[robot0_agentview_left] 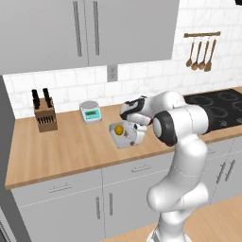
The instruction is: Take the meat container that has the shrimp and place it on the second highest rack of the freezer. Then take the vegetable container that has the lemon and garlic and place it on the highest rack of the freezer.
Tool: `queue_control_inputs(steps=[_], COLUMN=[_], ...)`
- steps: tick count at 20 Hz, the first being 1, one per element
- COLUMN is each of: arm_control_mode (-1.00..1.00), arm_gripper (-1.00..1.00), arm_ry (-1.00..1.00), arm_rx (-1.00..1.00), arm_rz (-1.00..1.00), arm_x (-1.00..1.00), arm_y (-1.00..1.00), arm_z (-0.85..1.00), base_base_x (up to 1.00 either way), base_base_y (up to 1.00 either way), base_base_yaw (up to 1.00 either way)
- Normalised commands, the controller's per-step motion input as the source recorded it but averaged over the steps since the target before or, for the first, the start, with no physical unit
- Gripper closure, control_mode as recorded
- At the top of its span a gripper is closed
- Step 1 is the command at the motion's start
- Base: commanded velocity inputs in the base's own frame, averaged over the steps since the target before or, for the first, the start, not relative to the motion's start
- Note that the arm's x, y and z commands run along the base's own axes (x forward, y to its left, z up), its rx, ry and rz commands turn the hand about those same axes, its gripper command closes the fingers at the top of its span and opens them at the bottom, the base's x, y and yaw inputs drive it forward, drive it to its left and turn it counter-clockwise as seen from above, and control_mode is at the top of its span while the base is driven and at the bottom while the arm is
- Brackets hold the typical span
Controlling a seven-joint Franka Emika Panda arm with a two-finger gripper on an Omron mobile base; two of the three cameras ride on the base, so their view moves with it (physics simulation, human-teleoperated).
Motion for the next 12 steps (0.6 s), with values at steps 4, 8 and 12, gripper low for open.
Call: queue_control_inputs(steps=[4, 8, 12], arm_control_mode=[-1.0, -1.0, -1.0], arm_gripper=[-1.0, -1.0, -1.0], arm_ry=[0.03, 0.01, 0.0], arm_rx=[-0.04, -0.06, -0.1], arm_rz=[-0.06, -0.06, -0.08], arm_x=[0.27, 0.2, 0.01], arm_y=[0.19, 0.29, 0.51], arm_z=[-0.37, -0.4, -0.51], base_base_x=[0.0, 0.0, 0.0], base_base_y=[0.0, 0.0, 0.0], base_base_yaw=[0.0, 0.0, 0.0])
